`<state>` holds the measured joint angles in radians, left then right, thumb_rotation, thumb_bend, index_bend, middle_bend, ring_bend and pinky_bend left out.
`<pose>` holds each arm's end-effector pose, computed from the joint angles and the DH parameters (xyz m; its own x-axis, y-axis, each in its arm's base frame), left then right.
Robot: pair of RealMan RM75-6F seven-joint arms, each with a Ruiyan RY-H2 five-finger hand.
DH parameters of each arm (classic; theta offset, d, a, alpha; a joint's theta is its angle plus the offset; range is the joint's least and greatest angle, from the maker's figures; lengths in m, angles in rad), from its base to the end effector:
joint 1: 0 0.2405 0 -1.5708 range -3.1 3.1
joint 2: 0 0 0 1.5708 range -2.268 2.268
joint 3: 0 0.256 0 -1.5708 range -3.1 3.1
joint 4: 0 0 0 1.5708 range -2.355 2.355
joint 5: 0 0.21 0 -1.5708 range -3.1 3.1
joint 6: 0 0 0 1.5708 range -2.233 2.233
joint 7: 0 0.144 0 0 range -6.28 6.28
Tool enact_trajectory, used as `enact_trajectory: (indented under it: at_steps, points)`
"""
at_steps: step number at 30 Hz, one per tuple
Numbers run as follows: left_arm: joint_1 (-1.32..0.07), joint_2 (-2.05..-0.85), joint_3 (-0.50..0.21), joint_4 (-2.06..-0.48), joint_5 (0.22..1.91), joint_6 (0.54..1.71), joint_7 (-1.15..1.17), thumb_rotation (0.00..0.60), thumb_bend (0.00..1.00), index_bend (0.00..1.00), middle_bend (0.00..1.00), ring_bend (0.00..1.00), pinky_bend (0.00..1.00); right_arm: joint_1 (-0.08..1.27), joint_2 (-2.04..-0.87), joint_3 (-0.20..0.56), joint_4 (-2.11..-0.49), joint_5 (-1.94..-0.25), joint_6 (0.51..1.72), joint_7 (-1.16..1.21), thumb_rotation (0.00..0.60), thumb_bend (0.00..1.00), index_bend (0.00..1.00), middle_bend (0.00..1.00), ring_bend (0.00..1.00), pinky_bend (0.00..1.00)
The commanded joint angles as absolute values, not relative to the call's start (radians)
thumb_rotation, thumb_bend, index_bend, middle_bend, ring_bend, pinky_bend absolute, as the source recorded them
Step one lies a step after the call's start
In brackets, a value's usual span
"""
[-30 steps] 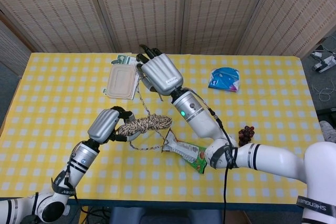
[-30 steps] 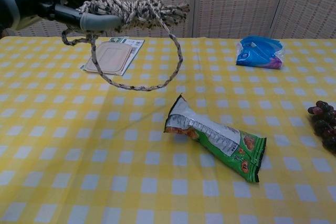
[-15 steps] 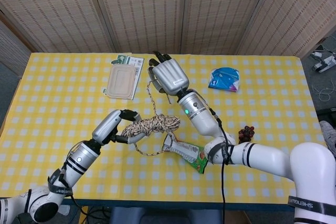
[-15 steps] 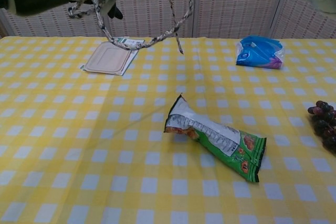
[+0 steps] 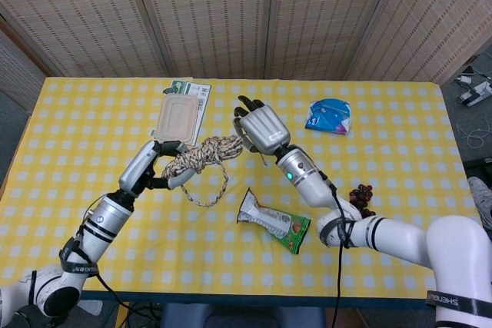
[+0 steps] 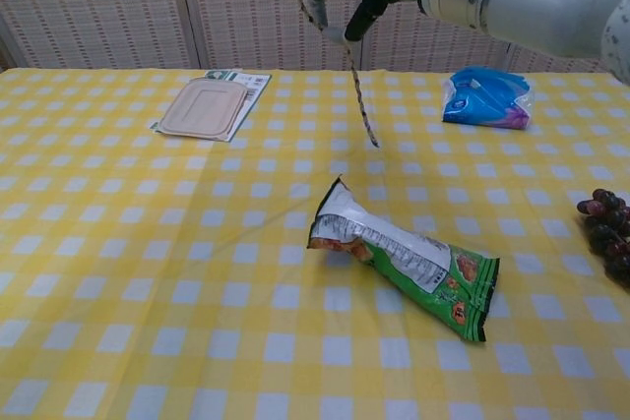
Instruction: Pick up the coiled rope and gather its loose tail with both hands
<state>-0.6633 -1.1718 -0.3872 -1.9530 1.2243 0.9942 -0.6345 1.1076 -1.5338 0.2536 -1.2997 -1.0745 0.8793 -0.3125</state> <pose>-0.0719 0.3252 0.1110 -0.4953 0.4618 0.7358 0.7336 -0.2314 0.6390 -0.0306 -0.4279 0.0117 0.5231 -0.0265 0.8519 -0.7156 -0.5566 0.4221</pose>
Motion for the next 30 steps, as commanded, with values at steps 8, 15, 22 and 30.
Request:
enact_trajectory:
  at_steps: [8, 15, 22, 30]
  points:
    - [-0.679, -1.184, -0.451, -1.93, 1.085, 1.005, -0.652, 0.466, 0.26, 0.73, 0.71, 0.52, 0.31, 1.09, -1.564, 0.195, -1.31, -1.147, 0.855, -0.33, 0.6, 0.41, 0.58, 0.3, 0.09, 0.23]
    - [-0.705, -1.233, -0.475, -1.887, 0.93, 1.074, -0.49, 0.482, 0.26, 0.73, 0.71, 0.52, 0.31, 1.082, -1.546, 0.159, -1.382, -1.208, 0.846, -0.361, 0.6, 0.41, 0.58, 0.3, 0.09, 0.23]
    - [-0.718, -1.252, -0.5, -1.842, 0.825, 1.092, -0.421, 0.471, 0.26, 0.73, 0.71, 0.52, 0.31, 1.071, -1.525, 0.129, -1.451, -1.257, 0.842, -0.387, 0.6, 0.41, 0.58, 0.31, 0.1, 0.23]
    - [-0.74, -1.299, -0.489, -1.765, 0.756, 1.164, -0.261, 0.486, 0.26, 0.73, 0.71, 0.52, 0.31, 1.064, -1.487, 0.128, -1.557, -1.304, 0.859, -0.422, 0.6, 0.42, 0.58, 0.31, 0.1, 0.23]
